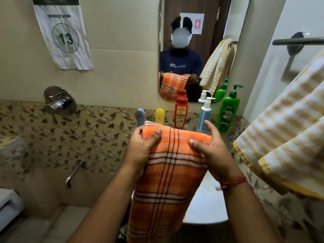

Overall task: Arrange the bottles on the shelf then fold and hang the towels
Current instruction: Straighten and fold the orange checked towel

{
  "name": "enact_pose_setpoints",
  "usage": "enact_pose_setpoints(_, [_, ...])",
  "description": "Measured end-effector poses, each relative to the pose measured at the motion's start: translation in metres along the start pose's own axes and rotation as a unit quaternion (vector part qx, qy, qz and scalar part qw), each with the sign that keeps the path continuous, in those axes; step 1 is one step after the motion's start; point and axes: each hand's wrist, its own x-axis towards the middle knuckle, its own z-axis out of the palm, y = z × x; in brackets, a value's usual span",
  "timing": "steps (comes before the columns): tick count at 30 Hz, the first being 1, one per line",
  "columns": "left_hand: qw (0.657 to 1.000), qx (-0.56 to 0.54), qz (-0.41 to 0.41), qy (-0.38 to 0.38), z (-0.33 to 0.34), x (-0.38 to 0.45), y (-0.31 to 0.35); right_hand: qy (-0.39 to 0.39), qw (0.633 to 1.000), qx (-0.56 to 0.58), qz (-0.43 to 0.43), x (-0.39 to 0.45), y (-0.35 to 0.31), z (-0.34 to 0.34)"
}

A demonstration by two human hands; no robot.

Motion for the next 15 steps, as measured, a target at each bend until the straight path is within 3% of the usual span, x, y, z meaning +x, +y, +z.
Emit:
enact_pose_setpoints(2, [0.998,0.029,-0.016,-0.046,-0.009,0.004,0.001,0.043,0.999,0.014,0.014,0.005,-0.005,0.005])
enact_pose_setpoints(4, [0.993,0.085,-0.007,-0.087,-0.016,0.006,0.004,0.035,0.998,0.046,0.022,0.008,-0.009,0.005])
enact_pose_setpoints(7, [0.992,0.098,0.068,-0.03,-0.016,0.007,0.01,-0.063,0.997,0.039,0.002,0.004,-0.012,-0.001])
enact_pose_setpoints(10, [0.989,0.118,0.088,-0.006,-0.01,0.009,0.013,-0.114,0.988,-0.099,-0.039,0.0,-0.018,-0.001])
enact_pose_setpoints(15, [0.984,0.138,-0.025,-0.113,-0.023,0.015,0.024,0.059,0.986,-0.114,-0.106,0.004,-0.016,0.01])
